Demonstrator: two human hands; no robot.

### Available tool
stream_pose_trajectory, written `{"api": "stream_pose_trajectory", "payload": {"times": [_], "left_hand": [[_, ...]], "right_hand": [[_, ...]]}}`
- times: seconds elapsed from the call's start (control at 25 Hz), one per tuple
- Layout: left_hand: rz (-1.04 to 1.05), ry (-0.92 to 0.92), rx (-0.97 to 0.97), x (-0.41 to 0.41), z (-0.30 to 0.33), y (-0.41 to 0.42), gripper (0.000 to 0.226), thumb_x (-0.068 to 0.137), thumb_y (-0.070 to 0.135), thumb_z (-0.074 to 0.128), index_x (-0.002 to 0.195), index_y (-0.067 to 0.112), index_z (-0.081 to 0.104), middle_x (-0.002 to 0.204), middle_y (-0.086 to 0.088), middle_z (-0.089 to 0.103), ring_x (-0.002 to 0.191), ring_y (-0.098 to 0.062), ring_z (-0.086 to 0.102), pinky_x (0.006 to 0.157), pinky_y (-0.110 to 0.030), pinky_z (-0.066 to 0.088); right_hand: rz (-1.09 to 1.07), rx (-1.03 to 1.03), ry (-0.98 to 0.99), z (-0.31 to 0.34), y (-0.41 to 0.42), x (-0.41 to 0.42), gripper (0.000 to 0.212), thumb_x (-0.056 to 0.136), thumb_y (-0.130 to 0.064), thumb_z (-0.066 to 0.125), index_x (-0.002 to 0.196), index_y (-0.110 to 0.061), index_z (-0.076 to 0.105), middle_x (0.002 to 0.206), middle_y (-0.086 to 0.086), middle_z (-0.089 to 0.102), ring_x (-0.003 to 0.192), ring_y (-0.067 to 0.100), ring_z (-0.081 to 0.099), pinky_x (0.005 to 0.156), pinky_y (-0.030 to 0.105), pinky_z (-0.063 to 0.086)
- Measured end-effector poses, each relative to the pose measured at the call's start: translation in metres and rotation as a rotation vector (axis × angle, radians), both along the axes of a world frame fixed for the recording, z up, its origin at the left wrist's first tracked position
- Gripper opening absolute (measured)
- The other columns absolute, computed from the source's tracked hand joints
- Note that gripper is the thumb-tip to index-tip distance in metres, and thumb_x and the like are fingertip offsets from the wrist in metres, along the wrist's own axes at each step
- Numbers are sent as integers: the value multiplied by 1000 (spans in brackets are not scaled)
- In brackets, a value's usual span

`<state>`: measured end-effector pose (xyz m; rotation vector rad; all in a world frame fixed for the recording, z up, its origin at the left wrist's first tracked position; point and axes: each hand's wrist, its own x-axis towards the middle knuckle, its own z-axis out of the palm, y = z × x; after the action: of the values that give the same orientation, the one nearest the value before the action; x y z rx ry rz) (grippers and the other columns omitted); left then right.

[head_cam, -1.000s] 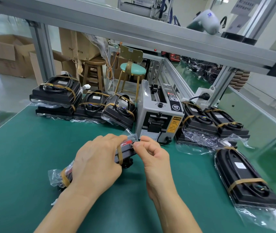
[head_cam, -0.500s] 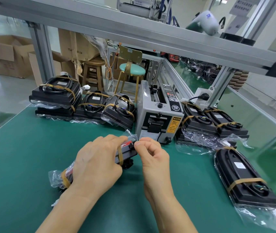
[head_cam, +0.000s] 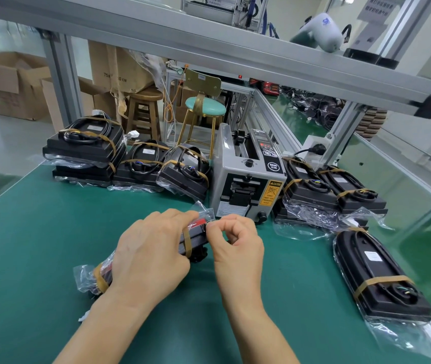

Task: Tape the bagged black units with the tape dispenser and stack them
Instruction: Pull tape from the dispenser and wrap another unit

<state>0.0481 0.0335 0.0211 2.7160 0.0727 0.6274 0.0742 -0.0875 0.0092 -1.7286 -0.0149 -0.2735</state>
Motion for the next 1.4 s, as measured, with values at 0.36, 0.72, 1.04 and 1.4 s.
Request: {"api": "stream_pose_trajectory", "payload": {"times": [0.36, 0.72, 1.04, 1.4], "left_hand": [[-20, 14, 0, 0, 2, 0, 65, 57, 17, 75, 114, 44, 61, 96, 18, 66, 87, -16, 59, 62, -25, 33], [-80, 9, -230, -5, 10, 10, 69, 52, 17, 82, 109, 50, 60, 97, 23, 67, 91, -14, 61, 71, -27, 44], [-625, -130, -1151, 1, 6, 59, 83, 30, 7, 89, 108, 28, 71, 104, 0, 73, 95, -13, 69, 81, -20, 53], [-604, -207, -427, -12, 43, 83, 101, 53, 39, 82, 143, 32, 38, 149, 8, 38, 140, -14, 31, 112, -33, 27]], "right_hand": [[68, 218, 103, -7, 7, 5, 25, 92, -12, 59, 103, -32, 51, 93, -9, 60, 84, -1, 58, 73, 13, 45], [317, 68, 90, -4, -25, 18, 61, 73, -7, 82, 116, -35, 49, 110, -9, 58, 104, 0, 58, 89, 17, 46], [618, -512, -260, 33, -37, 29, 94, 58, -26, 90, 138, -35, 41, 142, -19, 39, 136, 2, 34, 115, 31, 27], [628, -435, -401, 42, -14, 37, 51, 63, -9, 85, 101, -23, 55, 94, -11, 60, 85, 3, 55, 76, 15, 43]]}}
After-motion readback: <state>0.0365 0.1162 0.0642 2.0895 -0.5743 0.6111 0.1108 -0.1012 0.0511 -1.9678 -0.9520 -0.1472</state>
